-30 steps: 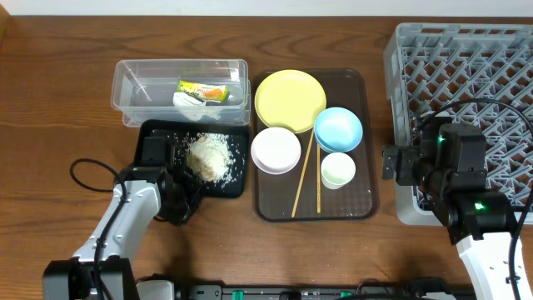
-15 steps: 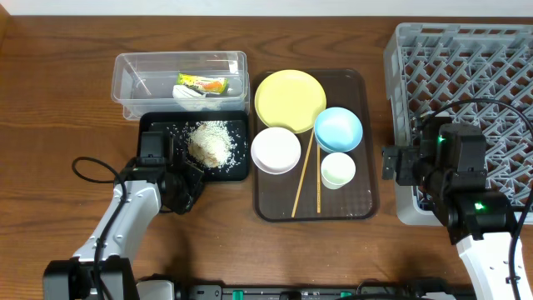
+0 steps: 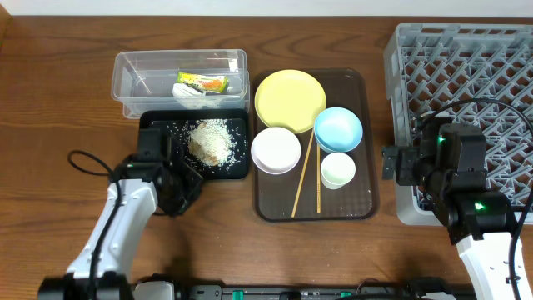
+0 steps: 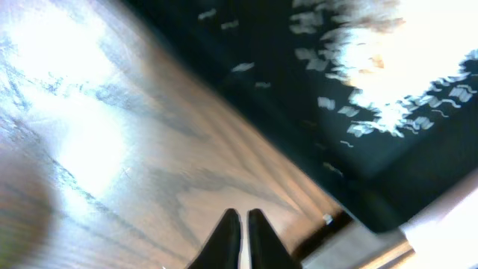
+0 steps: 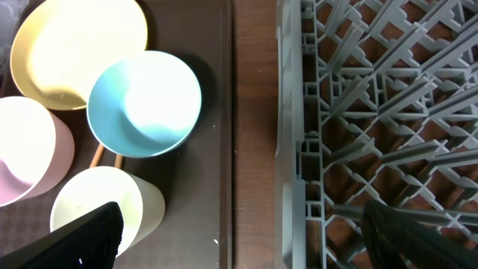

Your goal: Sort waste into correct bins and load items into the dishwasher rack

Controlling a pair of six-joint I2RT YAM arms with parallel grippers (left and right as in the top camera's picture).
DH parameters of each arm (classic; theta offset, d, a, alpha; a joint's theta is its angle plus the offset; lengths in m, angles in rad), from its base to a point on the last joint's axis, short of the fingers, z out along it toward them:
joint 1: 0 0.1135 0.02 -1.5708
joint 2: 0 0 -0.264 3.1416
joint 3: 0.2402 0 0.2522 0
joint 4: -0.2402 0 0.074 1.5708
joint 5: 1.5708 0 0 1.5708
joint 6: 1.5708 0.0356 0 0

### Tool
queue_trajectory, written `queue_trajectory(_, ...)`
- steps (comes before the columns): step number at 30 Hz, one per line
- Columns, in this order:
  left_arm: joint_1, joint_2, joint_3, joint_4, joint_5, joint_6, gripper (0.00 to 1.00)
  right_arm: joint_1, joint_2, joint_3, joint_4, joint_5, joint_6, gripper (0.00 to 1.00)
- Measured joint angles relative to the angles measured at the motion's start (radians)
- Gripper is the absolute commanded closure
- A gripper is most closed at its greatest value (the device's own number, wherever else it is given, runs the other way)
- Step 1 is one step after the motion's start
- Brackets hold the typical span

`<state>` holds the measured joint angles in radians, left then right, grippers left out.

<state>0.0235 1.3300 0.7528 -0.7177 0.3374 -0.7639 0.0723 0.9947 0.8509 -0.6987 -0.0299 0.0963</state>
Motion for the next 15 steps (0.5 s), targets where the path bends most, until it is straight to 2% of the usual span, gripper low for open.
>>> queue_trajectory(2,-0.008,-0.03,0.048,-0.023,0.002,0.08,0.73,0.0,0.0,0.0,0.001,0.0,0.0,0.01)
queue_trajectory(4,-0.034,-0.053,0.1,-0.027,0.005,0.175,0.72,0.0,0.0,0.0,0.002,0.0,0.0,0.01)
queue_trajectory(6,-0.08,-0.063,0.142,-0.021,0.007,0.274,0.64,0.0,0.0,0.0,0.003,0.0,0.0,0.01)
queue_trajectory(10,-0.194,-0.063,0.18,0.065,0.012,0.389,0.64,0.0,0.0,0.0,0.003,0.0,0.0,0.01)
queue_trajectory(15,-0.359,-0.047,0.184,0.256,0.013,0.455,0.61,0.0,0.0,0.0,0.003,0.0,0.002,0.01)
